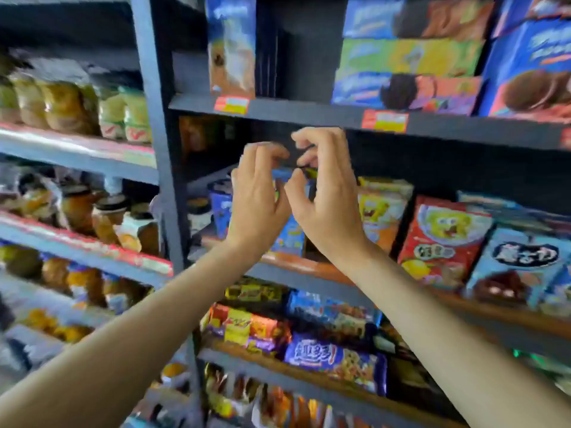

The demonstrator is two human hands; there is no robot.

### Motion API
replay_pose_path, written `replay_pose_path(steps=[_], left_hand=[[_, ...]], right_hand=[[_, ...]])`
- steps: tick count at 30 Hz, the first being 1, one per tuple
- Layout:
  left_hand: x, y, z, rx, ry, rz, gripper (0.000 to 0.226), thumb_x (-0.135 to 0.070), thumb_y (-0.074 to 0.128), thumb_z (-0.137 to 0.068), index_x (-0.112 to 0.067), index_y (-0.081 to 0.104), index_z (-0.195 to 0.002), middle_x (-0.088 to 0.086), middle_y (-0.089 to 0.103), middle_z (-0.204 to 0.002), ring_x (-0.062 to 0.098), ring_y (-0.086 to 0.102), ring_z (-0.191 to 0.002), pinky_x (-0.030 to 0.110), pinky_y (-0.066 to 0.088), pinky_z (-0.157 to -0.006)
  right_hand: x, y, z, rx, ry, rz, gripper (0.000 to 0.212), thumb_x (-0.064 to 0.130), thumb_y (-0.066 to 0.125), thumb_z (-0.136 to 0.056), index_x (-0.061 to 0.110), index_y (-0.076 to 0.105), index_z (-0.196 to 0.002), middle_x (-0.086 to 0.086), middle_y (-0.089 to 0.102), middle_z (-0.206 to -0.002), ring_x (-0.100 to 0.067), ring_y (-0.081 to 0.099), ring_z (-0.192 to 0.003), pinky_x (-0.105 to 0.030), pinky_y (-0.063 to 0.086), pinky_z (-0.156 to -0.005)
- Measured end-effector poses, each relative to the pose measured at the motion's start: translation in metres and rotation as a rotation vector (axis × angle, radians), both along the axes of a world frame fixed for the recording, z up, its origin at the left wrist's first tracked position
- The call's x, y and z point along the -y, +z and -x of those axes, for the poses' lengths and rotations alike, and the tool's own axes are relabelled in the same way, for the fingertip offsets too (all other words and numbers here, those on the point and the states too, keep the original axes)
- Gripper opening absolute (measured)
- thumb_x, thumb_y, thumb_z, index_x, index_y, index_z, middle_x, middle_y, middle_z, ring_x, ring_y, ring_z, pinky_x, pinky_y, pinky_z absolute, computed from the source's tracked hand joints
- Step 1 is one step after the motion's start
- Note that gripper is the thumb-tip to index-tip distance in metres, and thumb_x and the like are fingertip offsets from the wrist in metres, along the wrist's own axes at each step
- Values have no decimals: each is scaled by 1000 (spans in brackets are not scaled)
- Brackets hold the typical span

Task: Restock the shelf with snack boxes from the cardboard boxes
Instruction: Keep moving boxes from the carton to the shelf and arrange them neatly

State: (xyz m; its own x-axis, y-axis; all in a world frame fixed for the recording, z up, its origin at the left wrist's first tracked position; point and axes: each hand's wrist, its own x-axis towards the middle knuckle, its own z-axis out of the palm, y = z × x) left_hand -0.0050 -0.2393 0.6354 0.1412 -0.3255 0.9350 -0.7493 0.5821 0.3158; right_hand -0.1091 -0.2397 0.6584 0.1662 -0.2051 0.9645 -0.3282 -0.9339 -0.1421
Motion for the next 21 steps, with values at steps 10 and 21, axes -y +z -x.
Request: replay_pose_path(steps=[10,21], left_hand=[[-184,-380,-228,-26,223,-914,26,-22,37,-73,-22,40,-99,19,53,-100,29,47,-92,41,37,-79],[-296,-708,-314,-236,500,-1685,30,-12,42,-85,1,52,-111,24,51,-109,40,48,-107,49,39,-88]], right_hand=[[-121,-416,-154,-465,43,-930,37,15,38,-78,1,55,-108,-16,50,-102,-18,45,-91,-24,37,-79],[-203,-755,-249,-937,17,-1446,22,1,60,-79,-7,59,-100,-23,51,-108,-36,52,-107,-27,31,-93]])
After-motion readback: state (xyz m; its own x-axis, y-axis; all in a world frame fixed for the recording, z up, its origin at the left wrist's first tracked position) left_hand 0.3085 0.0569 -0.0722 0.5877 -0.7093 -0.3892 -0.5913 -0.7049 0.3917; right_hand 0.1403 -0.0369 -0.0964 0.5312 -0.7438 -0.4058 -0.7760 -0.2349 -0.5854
